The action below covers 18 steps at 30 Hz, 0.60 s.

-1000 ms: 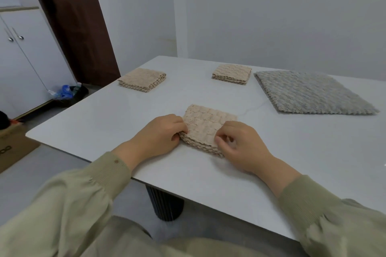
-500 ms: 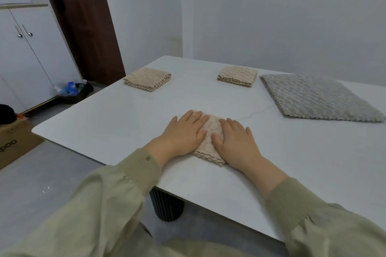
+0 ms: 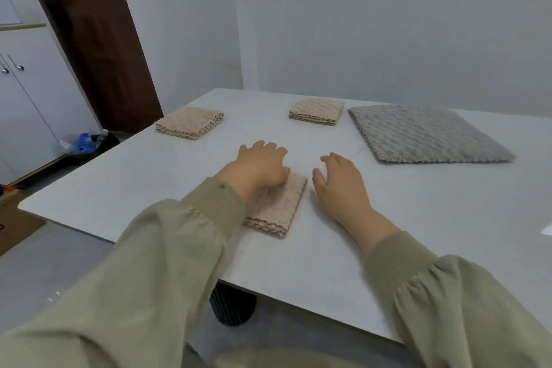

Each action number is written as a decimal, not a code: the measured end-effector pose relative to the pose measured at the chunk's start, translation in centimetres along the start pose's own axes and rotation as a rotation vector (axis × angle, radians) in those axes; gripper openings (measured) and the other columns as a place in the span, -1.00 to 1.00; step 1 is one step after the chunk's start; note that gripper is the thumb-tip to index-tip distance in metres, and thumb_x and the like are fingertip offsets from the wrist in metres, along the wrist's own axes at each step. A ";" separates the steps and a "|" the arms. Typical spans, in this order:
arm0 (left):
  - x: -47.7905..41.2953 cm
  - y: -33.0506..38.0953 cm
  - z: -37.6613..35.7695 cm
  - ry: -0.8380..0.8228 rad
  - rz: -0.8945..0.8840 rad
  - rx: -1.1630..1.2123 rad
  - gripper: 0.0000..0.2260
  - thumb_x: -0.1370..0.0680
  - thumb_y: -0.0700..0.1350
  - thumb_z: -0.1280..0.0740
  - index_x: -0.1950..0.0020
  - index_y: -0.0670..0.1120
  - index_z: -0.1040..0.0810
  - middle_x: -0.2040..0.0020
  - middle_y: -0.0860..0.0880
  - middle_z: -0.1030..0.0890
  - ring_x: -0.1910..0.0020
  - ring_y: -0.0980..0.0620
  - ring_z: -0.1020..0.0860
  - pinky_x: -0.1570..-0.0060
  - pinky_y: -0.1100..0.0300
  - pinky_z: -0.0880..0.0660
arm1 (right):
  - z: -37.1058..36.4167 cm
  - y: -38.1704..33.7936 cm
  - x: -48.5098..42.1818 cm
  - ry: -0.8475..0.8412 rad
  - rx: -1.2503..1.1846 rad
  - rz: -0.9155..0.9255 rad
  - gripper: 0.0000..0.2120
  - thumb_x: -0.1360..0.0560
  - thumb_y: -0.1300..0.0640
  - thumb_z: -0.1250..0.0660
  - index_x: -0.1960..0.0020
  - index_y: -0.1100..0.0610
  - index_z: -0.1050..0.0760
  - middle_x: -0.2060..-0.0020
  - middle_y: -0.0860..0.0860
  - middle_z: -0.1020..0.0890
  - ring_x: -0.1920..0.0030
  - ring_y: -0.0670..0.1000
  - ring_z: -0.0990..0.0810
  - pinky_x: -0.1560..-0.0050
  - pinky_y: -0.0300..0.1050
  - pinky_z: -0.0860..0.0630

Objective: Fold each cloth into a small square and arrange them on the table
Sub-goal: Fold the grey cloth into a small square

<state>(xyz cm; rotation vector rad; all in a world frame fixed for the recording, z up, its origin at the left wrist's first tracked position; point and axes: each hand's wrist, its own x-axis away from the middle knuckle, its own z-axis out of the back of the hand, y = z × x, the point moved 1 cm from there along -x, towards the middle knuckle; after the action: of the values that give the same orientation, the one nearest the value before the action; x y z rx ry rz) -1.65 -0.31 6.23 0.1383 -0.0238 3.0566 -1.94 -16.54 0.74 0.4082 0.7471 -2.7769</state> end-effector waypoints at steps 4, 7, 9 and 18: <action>-3.9 6.9 -0.9 0.076 0.072 0.214 -0.55 -0.57 -0.08 -0.12 -0.46 -0.05 -0.19 -0.43 -0.08 -0.27 -0.39 -0.13 -0.23 -0.27 -0.04 -0.23 | 2.2 5.7 -1.8 0.067 0.118 -0.146 -0.60 -0.52 0.12 -0.09 -0.27 0.28 -0.40 -0.24 0.22 -0.47 -0.26 0.22 -0.37 -0.29 0.07 -0.25; -6.3 12.4 -2.5 0.099 0.067 0.380 -0.55 -0.55 -0.13 -0.12 -0.45 -0.06 -0.19 -0.40 -0.09 -0.29 -0.37 -0.13 -0.25 -0.25 -0.03 -0.27 | 3.7 9.3 -3.0 0.097 0.171 -0.190 -0.61 -0.41 0.15 -0.06 -0.12 0.31 -0.45 -0.12 0.25 -0.51 -0.16 0.24 -0.41 -0.21 0.08 -0.27; -7.7 15.3 -3.4 0.136 0.058 0.444 -0.56 -0.54 -0.12 -0.14 -0.43 -0.06 -0.23 -0.39 -0.08 -0.31 -0.38 -0.11 -0.25 -0.29 -0.04 -0.25 | 4.2 11.3 -3.9 0.094 0.198 -0.208 -0.67 -0.41 0.20 -0.14 -0.12 0.30 -0.44 -0.13 0.24 -0.50 -0.19 0.24 -0.41 -0.24 0.08 -0.26; -12.9 19.7 -3.9 0.334 -0.081 0.587 -0.60 -0.52 -0.14 -0.24 -0.37 -0.06 -0.39 -0.38 -0.06 -0.35 -0.33 -0.08 -0.32 -0.31 0.01 -0.30 | 6.6 17.8 -7.3 0.058 0.324 -0.193 -0.57 -0.42 0.22 -0.22 -0.29 0.22 -0.34 -0.29 0.17 -0.40 -0.37 0.19 -0.26 -0.38 0.16 -0.10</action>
<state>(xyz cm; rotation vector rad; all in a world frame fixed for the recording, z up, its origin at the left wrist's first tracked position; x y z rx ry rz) 9.18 -20.95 0.92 -0.3281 0.8703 2.8608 8.77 -33.79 0.56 0.5014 0.3615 -3.0904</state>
